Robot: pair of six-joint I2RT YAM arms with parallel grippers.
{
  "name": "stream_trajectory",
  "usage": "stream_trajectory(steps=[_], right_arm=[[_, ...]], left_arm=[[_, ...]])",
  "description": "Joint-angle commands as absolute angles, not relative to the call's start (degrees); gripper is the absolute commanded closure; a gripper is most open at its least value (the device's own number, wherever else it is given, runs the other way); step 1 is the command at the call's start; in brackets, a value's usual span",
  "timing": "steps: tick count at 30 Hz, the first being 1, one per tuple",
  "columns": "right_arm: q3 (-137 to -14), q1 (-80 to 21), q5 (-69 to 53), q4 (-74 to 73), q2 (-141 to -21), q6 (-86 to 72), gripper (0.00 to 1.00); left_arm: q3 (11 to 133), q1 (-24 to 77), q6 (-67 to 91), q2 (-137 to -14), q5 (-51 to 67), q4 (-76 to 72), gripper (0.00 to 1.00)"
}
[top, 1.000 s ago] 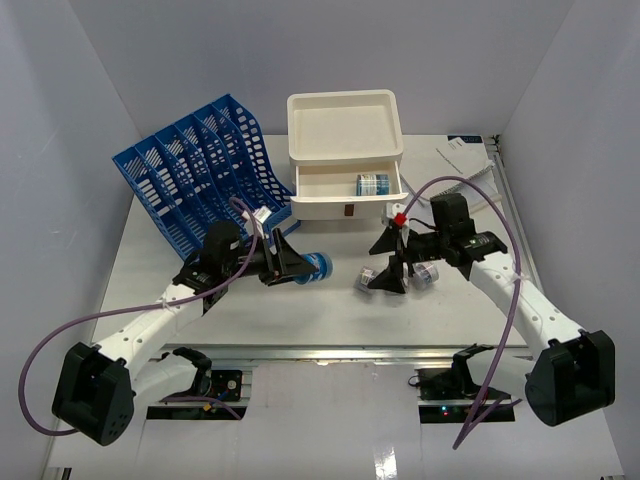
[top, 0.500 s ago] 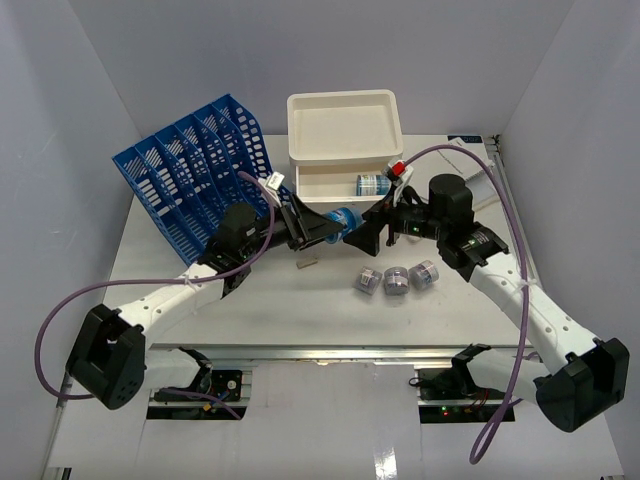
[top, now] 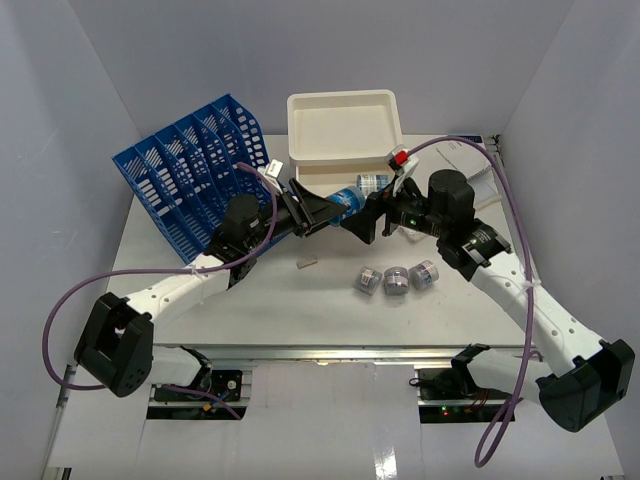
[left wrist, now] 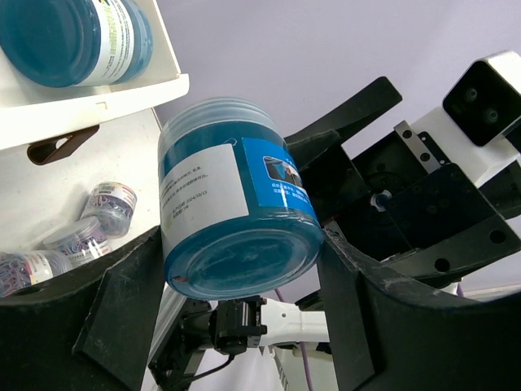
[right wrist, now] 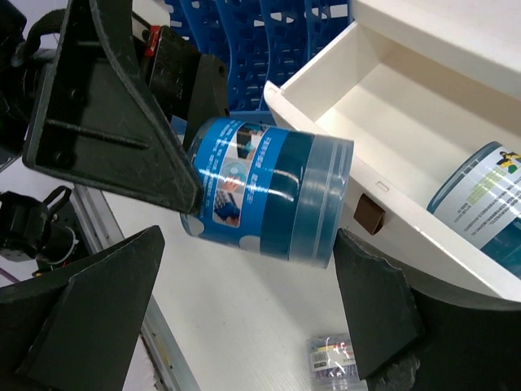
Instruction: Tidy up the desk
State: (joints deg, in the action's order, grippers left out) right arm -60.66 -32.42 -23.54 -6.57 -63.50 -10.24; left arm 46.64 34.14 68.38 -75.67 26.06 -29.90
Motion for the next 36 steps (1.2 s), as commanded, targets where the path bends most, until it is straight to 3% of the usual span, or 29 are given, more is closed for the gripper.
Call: stream_trajectory(steps=[1,24,31,36], right_arm=[[-65.5,-33.4,-18.2,-3.9,-65.9,-12.1,0.1],[-67.5,-35.7,-16.0,-1.2,-70.8,-9.3,0.1],[-65.7,-35.9,-13.6,4.3,-71.1,-8.5,0.01],[-66.3,-35.9,-13.7,5.8,-72.5,-8.2,0.16]], left_arm=[[49.7,34.6,69.2,-75.1,25.3,-33.1,1.0],[51.3,34.6,71.5,-76.5,25.7,-35.2,1.0],[50.6,34.7,75.4,-76.6,25.9,-38.6,1.0],[50.0,34.6,78.2,-76.8,26.1,-41.4,1.0]])
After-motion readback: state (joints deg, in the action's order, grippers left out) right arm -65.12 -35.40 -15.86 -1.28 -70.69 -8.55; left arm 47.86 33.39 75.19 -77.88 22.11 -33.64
